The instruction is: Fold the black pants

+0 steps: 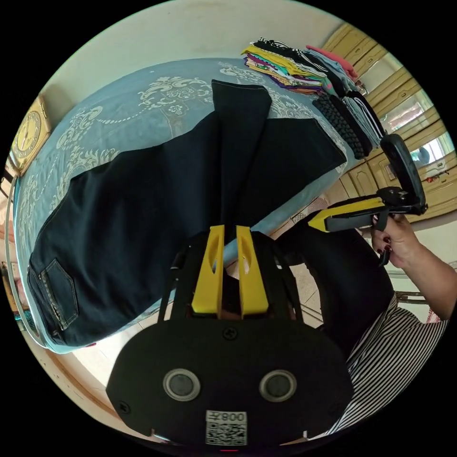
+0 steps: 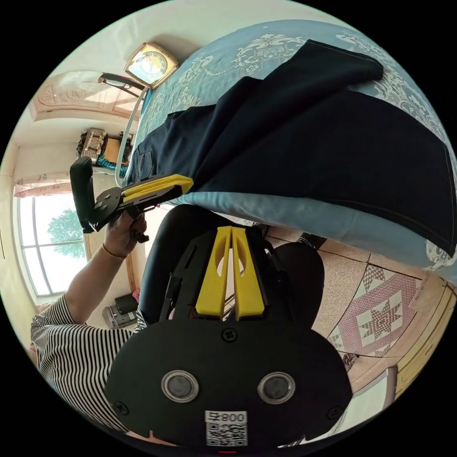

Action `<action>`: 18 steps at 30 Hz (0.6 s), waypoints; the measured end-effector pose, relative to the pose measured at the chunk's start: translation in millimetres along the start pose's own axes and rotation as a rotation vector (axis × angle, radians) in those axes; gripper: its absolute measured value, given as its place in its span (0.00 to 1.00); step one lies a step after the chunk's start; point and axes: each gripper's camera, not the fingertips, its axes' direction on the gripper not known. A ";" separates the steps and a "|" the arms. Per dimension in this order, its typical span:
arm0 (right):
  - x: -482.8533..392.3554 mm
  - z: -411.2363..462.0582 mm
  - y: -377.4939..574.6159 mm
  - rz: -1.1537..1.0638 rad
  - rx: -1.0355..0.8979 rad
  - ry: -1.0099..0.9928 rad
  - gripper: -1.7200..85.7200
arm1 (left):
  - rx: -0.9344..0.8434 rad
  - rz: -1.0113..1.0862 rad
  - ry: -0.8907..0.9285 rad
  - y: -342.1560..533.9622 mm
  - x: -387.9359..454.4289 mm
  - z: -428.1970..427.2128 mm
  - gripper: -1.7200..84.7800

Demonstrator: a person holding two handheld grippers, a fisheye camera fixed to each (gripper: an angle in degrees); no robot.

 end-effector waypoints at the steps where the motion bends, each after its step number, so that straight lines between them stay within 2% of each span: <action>1: 10.5 -8.8 -2.6 0.011 0.022 -0.012 0.03 | 0.005 -0.001 0.003 -12.2 -1.3 -1.1 0.09; 8: 53.6 -59.2 -63.7 0.036 0.127 -0.023 0.09 | -0.039 -0.006 0.041 -68.0 -10.6 0.6 0.09; 18: 85.6 -78.3 -223.8 0.077 0.137 0.183 0.10 | -0.016 -0.023 0.138 -111.0 -23.8 -16.5 0.08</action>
